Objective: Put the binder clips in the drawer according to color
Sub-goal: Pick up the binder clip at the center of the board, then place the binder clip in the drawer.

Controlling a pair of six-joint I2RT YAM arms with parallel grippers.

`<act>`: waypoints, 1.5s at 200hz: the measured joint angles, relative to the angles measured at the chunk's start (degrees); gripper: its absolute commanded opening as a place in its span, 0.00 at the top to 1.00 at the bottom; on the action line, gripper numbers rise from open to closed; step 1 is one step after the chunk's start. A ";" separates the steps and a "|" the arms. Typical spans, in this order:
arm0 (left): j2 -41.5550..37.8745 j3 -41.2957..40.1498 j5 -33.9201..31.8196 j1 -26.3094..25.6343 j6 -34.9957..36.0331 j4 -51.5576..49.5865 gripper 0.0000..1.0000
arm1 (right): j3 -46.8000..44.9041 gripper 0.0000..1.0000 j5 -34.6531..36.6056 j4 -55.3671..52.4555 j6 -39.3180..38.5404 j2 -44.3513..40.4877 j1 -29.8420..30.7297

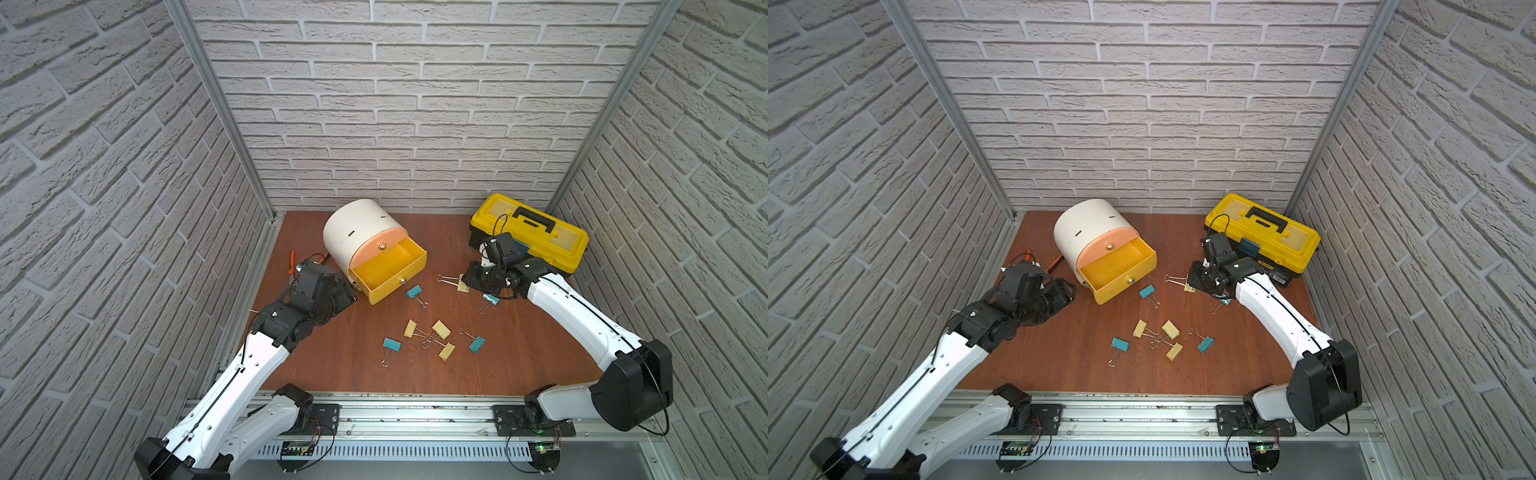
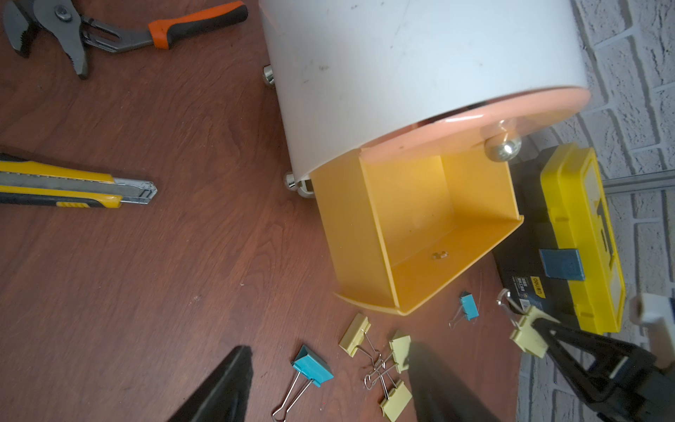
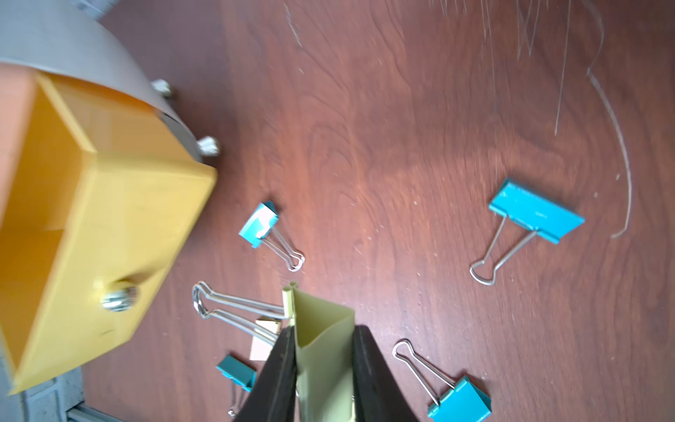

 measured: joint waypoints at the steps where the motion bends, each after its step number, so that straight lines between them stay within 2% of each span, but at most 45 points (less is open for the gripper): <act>1: 0.02 0.02 0.00 0.00 0.00 0.00 0.28 | 0.33 0.82 -0.04 -0.02 0.00 0.00 0.00; 61: 0.42 0.63 0.42 0.24 0.04 0.24 0.28 | 11.78 0.82 -2.91 -0.13 0.70 2.40 0.31; 145: 0.02 0.63 0.33 0.24 0.00 0.13 0.28 | 29.33 0.82 -6.10 -0.52 -0.42 19.19 6.75; 190: -1.64 0.63 0.02 0.24 -0.20 -0.28 0.28 | 35.60 0.80 -6.91 -2.40 -2.27 25.18 9.94; 221: -2.08 0.63 -0.04 0.24 -0.37 -0.39 0.28 | 38.27 0.73 -7.41 -3.21 -3.26 28.41 10.97; 264: -2.08 0.63 -0.04 0.24 -0.50 -0.63 0.28 | 40.61 0.55 -7.91 -3.65 -4.02 30.73 11.06; 300: -2.05 0.63 -0.02 0.24 -0.50 -0.63 0.28 | 42.84 0.51 -7.93 -3.96 -4.09 30.75 11.06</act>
